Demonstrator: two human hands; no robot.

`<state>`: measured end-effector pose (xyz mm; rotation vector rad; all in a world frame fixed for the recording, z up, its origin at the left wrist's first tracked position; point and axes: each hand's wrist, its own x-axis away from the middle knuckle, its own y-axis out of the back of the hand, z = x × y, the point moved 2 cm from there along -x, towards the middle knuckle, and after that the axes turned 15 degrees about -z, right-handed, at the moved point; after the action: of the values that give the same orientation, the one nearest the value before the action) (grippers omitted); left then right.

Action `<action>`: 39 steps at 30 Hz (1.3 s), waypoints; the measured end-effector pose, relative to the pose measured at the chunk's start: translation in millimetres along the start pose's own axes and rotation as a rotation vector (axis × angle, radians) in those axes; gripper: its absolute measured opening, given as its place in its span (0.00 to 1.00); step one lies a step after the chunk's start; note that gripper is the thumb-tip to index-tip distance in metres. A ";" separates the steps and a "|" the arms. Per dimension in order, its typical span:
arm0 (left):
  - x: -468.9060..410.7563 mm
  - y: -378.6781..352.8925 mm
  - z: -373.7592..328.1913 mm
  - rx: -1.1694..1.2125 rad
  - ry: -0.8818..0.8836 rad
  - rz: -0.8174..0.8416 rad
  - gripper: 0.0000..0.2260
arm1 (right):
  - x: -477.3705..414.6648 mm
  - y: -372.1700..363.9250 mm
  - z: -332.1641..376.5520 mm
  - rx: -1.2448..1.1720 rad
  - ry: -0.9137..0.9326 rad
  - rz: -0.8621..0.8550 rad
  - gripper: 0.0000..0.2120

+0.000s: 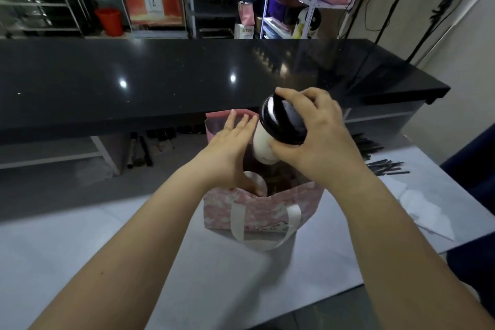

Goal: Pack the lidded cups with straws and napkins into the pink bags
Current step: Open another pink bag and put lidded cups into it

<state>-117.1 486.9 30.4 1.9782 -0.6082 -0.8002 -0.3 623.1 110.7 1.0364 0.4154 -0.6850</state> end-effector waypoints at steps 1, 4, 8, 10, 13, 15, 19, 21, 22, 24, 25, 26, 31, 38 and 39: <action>-0.8 1.3 0.1 -0.004 -0.008 0.004 0.63 | -0.2 -3.1 2.2 0.023 -0.007 0.045 0.35; 2.4 6.2 4.5 -0.037 0.048 0.021 0.63 | 6.8 -25.3 0.8 0.223 -0.006 0.257 0.33; 13.7 8.6 1.8 -0.136 0.034 0.034 0.60 | 11.1 -37.8 -29.3 0.650 0.041 0.482 0.37; 20.0 5.3 -6.4 -0.174 0.002 0.056 0.61 | 5.9 -34.0 -42.9 0.837 0.076 0.536 0.34; 26.5 -1.9 -21.2 -0.212 -0.039 0.085 0.65 | -1.0 -43.0 -50.0 0.977 0.240 0.600 0.27; 26.2 -4.5 -28.3 -0.191 -0.028 0.092 0.66 | -2.1 -61.8 -48.8 0.912 0.327 0.671 0.28; 23.2 -5.3 -31.6 -0.187 0.005 0.086 0.66 | -5.8 -94.8 -58.3 0.833 0.292 0.795 0.35; 21.8 -6.1 -30.1 -0.195 0.018 0.075 0.65 | -6.2 -102.2 -69.3 0.824 0.243 0.844 0.39; 21.3 -6.1 -29.5 -0.202 0.019 0.066 0.64 | -4.8 -104.3 -74.1 0.817 0.217 0.874 0.40; 19.7 -7.0 -27.7 -0.212 0.023 0.041 0.63 | -0.1 -107.9 -82.0 0.799 0.182 0.921 0.42; 19.5 -7.4 -26.8 -0.215 0.026 0.030 0.63 | 2.7 -108.9 -84.9 0.784 0.172 0.933 0.42; 19.6 -7.7 -25.8 -0.218 0.026 0.022 0.62 | 5.1 -109.5 -87.2 0.764 0.164 0.941 0.42; 22.5 -10.7 -23.7 -0.248 0.022 0.013 0.63 | 13.0 -108.5 -88.0 0.662 0.138 0.962 0.44; 23.5 -15.2 -26.7 -0.298 0.032 -0.009 0.63 | 39.6 -109.9 -95.3 0.548 0.125 0.973 0.52; 24.4 -16.3 -27.6 -0.308 0.031 -0.009 0.63 | 42.3 -112.3 -97.8 0.532 0.125 0.978 0.52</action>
<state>-78.8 493.5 19.9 1.7092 -0.4297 -0.8149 -47.4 659.0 -32.3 1.6052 -0.2088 0.1741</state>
